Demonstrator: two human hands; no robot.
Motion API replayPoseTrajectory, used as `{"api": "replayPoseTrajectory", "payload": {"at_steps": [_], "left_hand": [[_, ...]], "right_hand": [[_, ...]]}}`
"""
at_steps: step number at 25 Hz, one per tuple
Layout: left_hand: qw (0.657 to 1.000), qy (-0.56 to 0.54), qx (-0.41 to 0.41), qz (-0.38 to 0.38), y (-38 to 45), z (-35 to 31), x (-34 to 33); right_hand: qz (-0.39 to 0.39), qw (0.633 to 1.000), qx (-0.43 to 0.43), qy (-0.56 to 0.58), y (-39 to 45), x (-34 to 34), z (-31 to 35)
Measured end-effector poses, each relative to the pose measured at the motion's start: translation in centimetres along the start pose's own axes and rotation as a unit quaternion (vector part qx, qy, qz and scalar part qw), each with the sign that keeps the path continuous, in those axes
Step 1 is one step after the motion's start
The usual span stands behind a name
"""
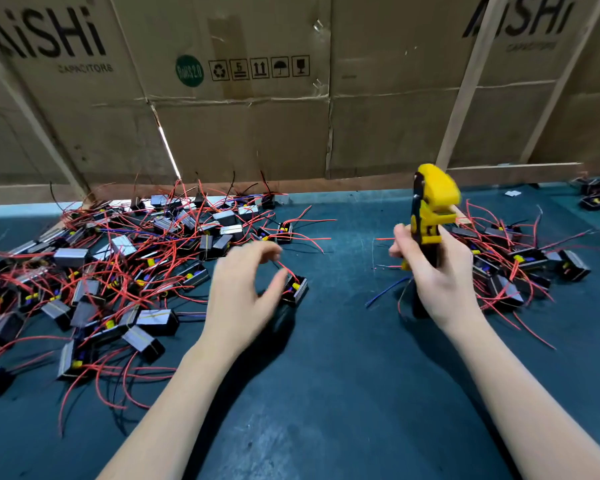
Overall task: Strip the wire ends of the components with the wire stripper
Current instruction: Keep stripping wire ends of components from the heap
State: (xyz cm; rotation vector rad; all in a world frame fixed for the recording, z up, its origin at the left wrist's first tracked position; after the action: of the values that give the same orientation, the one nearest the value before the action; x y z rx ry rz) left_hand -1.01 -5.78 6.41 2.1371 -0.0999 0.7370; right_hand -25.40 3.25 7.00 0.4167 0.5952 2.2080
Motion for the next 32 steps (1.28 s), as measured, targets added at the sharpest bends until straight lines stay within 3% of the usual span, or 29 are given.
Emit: {"api": "replayPoseTrajectory", "payload": {"at_steps": [3, 5, 6, 8, 14, 19, 24, 29, 32], "left_hand": [[0.975, -0.101, 0.178, -0.086, 0.0, 3.2, 1.5], [0.933, -0.167, 0.318, -0.040, -1.0, 5.6, 0.0], [0.928, -0.155, 0.337, -0.008, -1.3, 5.9, -0.6], [0.940, -0.128, 0.314, 0.031, -1.5, 5.1, -1.5], [0.964, -0.159, 0.208, 0.050, -1.3, 2.0, -2.4], [0.908, -0.278, 0.253, 0.186, -2.0, 1.3, -4.2], [0.855, -0.340, 0.332, 0.206, -2.1, 2.9, -3.6], [0.871, -0.313, 0.164, 0.342, -2.6, 0.6, -3.9], [0.898, -0.290, 0.106, 0.313, -2.7, -1.0, -4.5]], "right_hand": [[0.063, 0.989, -0.102, 0.092, -0.7, -1.8, -1.4], [0.081, 0.983, -0.137, 0.097, -1.1, -2.5, -2.1], [0.091, 0.979, -0.153, 0.098, -1.2, -2.7, -2.3], [0.117, 0.975, -0.170, 0.083, -1.5, -3.0, -2.7], [0.248, 0.951, -0.185, 0.014, -2.5, -4.0, -2.8], [0.222, 0.965, -0.118, -0.070, -2.4, -3.9, -2.1], [0.194, 0.972, -0.089, -0.093, -1.8, -3.1, -2.1], [0.151, 0.979, -0.128, -0.050, -1.2, -2.7, -2.5], [0.129, 0.973, -0.191, -0.001, -1.2, -2.3, -3.3]]}}
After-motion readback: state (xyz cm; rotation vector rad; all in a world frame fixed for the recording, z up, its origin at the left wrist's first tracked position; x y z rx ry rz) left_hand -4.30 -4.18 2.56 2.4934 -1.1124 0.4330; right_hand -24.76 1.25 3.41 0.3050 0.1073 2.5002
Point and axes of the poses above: each hand's wrist, its own y-axis towards the middle knuckle, its own x-axis out of the back of the hand, z = x × y, the point moved 8 cm from there along y, towards the middle knuckle, and after that the axes turned 7 degrees about -z, right-handed, at the moved point
